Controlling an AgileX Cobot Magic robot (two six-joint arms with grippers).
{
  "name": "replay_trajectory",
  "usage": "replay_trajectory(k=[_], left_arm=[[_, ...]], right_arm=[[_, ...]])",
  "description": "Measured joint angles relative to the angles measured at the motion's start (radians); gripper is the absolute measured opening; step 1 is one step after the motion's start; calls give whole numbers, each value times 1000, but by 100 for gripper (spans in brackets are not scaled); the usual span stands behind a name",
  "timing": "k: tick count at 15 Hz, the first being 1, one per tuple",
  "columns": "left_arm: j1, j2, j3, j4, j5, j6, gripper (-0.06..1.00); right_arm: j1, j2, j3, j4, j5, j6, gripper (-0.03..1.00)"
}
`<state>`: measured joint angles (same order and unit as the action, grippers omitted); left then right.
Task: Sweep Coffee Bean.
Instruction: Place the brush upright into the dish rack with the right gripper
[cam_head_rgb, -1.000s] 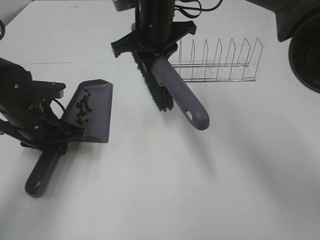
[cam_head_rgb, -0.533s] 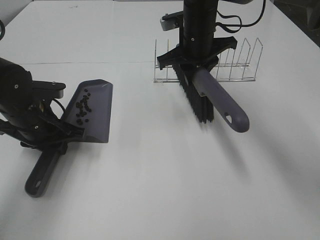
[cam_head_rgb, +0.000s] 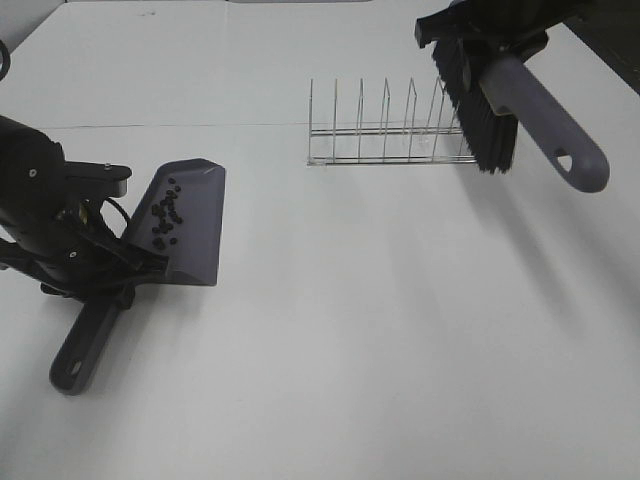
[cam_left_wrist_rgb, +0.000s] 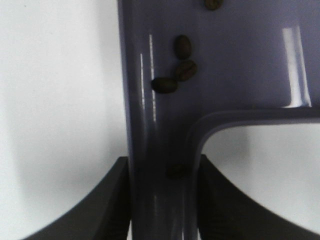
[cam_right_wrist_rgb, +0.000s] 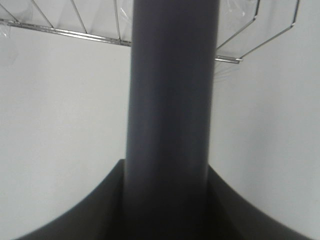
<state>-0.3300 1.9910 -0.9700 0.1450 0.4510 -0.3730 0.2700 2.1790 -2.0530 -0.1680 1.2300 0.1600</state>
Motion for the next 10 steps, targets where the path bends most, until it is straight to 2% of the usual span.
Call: replay_trajectory(k=[2,7,10], left_arm=[[0,0,0,0,0,0,35],[0,0,-1,0,1,0,35],[0,0,-1,0,1,0,35]], right_arm=[[-4,-59,27,0,-3,-17,30],[-4,-124,240,-10,-1,-18,30],[-4,-63,266,-10,-78,-18,30]])
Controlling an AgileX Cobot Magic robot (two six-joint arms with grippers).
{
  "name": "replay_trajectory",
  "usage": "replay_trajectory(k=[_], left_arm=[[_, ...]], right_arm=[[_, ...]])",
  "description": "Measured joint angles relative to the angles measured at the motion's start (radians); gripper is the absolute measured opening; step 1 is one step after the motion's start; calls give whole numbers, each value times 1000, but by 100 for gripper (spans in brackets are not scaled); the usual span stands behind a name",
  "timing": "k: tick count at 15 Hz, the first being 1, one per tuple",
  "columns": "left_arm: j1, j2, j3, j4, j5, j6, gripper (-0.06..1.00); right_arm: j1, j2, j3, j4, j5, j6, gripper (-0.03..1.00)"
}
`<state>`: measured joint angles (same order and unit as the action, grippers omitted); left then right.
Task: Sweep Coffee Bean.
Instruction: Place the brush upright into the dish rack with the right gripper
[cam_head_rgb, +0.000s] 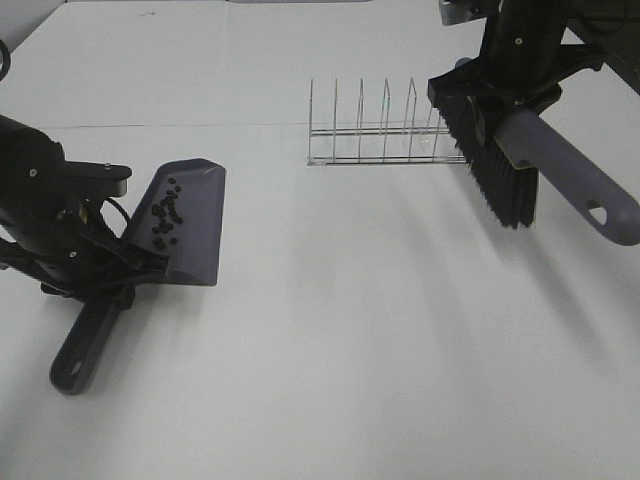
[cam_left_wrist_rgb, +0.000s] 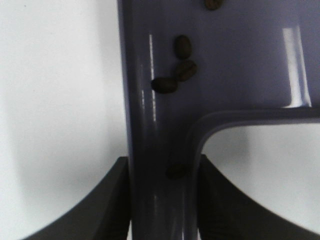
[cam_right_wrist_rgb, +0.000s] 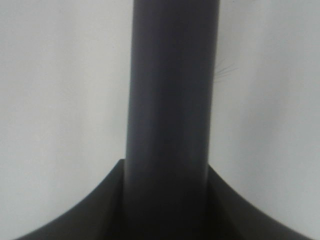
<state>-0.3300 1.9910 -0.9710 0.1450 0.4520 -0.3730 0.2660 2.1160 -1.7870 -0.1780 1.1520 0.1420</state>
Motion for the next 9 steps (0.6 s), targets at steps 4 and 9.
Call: replay_trajectory(k=[4,9], left_arm=[[0,0,0,0,0,0,35],[0,0,0,0,1,0,35]], right_arm=[[-33,76,2,7,-50,11,30],[-70,90,2,69,-132,1,30]])
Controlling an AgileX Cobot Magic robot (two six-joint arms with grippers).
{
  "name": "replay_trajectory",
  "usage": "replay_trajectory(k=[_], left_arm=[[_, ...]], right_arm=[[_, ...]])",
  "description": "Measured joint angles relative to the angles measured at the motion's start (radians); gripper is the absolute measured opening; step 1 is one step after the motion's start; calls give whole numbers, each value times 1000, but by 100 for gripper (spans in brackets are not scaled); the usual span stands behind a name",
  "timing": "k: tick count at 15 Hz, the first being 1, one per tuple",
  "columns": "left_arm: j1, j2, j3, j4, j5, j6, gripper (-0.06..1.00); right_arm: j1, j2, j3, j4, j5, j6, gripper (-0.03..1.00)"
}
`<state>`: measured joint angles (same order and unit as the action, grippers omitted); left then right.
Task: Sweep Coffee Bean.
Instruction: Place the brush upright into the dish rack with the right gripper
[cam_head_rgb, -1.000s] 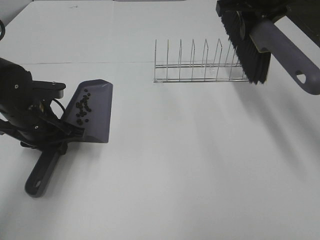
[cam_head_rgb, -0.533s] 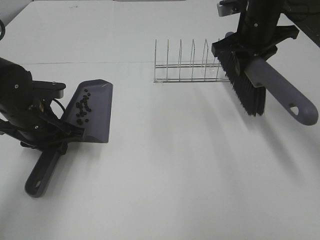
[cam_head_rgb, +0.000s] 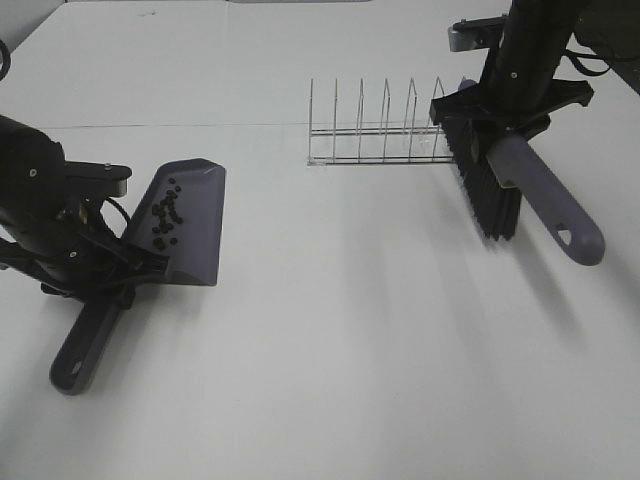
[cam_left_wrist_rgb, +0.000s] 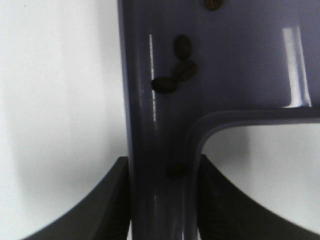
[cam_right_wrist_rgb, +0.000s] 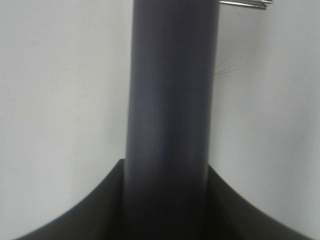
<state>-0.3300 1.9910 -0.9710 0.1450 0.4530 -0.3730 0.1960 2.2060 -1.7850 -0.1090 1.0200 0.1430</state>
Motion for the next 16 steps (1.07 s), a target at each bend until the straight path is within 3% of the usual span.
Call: replay_trajectory(k=[3,11,15,16], left_arm=[[0,0,0,0,0,0,35],[0,0,0,0,0,0,35],[0,0,0,0,1,2,35],[0,0,0,0,1,3,35]], right_arm=[[0,0,0,23,-86,0,30],[-1,33,-6,-11,-132,9,30],[-1,116,-100,-13,-121,10,30],[-2,157,-195,-17,-115,17,30]])
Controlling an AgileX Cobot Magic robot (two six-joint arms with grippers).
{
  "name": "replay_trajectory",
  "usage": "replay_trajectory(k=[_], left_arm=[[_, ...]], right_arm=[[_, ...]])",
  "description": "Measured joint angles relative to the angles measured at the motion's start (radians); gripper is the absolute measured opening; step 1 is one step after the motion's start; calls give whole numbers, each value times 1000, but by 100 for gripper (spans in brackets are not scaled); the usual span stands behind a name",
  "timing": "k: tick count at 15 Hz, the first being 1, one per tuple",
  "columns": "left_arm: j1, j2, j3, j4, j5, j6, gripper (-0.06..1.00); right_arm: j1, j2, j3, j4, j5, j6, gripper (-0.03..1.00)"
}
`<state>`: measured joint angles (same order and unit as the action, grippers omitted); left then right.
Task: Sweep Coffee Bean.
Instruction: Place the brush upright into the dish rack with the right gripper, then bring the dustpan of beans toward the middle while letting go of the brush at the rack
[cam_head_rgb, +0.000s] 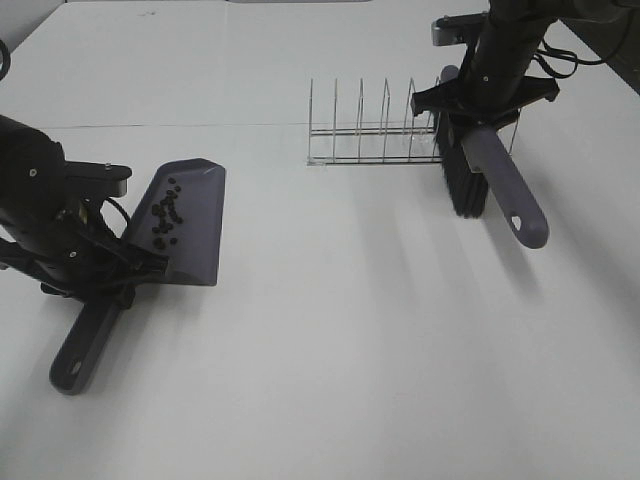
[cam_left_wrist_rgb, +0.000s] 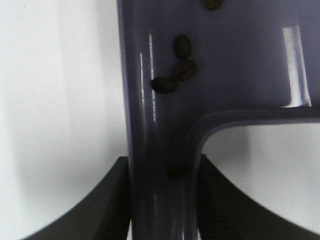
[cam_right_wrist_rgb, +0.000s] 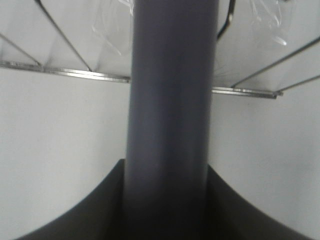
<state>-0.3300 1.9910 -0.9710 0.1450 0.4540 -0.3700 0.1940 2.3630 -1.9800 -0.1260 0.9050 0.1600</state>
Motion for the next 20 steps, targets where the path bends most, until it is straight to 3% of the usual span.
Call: replay_trajectory(k=[3,10,11,13,14,17,20], left_arm=[[0,0,0,0,0,0,35],[0,0,-1,0,0,0,35],[0,0,-1,0,0,0,35],[0,0,-1,0,1,0,35],[0,0,-1,0,1,0,35],[0,0,-1,0,1,0,35],[0,0,-1,0,1,0,35]], right_arm=[[-18,68,-131,0,51,1,30],[-31,103,-172,70,100,-17,30],[-31,103,-172,72,107,-16,35],[-31,98,-173,72,127,-10,61],[-31,88,-173,72,136,-10,69],[-31,29,-173,68,163,-10,74],[-31,-45,-173,68,287,-13,75]])
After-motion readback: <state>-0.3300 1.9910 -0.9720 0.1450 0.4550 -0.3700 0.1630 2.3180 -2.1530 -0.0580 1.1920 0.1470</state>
